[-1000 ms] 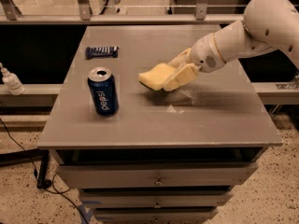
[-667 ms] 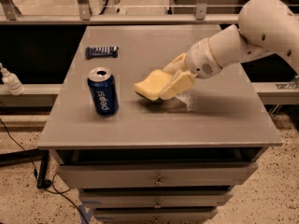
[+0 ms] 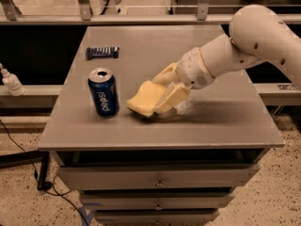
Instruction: Move sponge near pepsi can
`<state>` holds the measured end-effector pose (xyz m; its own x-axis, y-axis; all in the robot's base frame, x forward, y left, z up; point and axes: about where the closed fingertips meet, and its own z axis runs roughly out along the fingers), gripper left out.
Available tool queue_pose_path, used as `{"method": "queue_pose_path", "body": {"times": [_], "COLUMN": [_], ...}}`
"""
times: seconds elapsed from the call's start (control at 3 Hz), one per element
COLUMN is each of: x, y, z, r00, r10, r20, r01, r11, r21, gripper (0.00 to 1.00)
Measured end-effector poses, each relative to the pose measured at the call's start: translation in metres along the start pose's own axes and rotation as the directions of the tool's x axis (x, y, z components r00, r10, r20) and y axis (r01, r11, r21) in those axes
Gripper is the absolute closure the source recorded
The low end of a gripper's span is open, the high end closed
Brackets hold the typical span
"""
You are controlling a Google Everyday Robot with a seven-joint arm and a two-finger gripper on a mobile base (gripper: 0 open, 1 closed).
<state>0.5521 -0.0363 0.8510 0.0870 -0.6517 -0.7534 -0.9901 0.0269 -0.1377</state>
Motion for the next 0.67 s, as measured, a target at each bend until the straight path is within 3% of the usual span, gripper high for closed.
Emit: {"method": "queue_pose_path", "body": {"times": [0.67], "x": [-0.017], "y": [0.030], "z": [0.017], "r00": [0.996], "r10": [-0.081], "r20": [0.037], "r01": [0.084], "r11": [0.9921], "r21": [-0.094], "gripper": [0.35]}}
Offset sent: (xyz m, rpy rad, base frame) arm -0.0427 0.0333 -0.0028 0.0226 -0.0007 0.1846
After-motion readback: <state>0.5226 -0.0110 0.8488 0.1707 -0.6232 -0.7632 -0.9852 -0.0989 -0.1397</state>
